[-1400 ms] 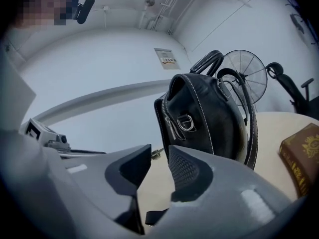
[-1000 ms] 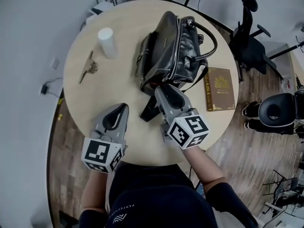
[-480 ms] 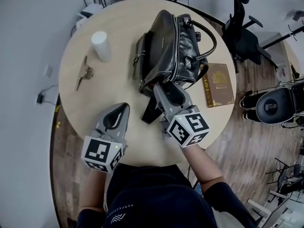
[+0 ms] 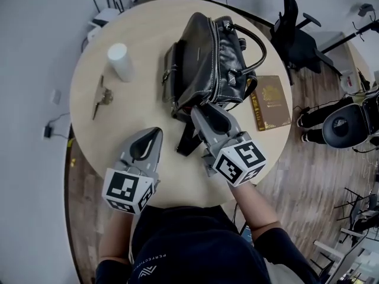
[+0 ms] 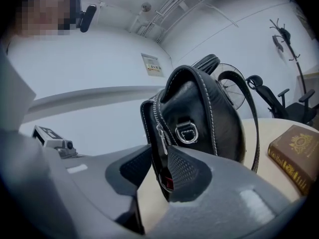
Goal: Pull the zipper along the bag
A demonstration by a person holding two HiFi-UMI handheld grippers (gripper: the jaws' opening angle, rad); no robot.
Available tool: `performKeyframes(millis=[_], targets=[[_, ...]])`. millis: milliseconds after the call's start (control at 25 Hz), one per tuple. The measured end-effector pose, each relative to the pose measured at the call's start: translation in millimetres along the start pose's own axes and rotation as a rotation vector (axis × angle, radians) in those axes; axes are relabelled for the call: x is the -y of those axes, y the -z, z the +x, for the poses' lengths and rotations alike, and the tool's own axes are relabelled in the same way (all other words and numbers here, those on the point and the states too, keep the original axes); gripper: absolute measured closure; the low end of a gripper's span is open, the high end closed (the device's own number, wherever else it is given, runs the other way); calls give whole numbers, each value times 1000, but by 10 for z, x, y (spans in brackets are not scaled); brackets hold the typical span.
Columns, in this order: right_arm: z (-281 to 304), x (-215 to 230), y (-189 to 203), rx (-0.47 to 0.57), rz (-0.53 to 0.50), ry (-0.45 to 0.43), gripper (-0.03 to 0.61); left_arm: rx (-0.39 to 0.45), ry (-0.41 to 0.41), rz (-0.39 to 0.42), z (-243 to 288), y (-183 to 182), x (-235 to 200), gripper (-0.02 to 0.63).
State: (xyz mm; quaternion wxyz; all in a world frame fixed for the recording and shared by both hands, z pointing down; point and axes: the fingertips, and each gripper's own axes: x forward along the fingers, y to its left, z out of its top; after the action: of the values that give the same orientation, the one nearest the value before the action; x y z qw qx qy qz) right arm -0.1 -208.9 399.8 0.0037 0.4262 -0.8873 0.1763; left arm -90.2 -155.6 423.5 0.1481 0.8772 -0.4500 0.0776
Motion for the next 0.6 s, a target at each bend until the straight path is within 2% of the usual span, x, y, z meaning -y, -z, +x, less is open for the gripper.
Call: performKeyframes(millis=[440, 600], targets=[[26, -52, -74, 20, -10, -12, 474, 2, 36, 14, 16, -12, -91, 592], [11, -5, -82, 30, 11, 16, 513, 3, 52, 21, 37, -19, -89, 594]])
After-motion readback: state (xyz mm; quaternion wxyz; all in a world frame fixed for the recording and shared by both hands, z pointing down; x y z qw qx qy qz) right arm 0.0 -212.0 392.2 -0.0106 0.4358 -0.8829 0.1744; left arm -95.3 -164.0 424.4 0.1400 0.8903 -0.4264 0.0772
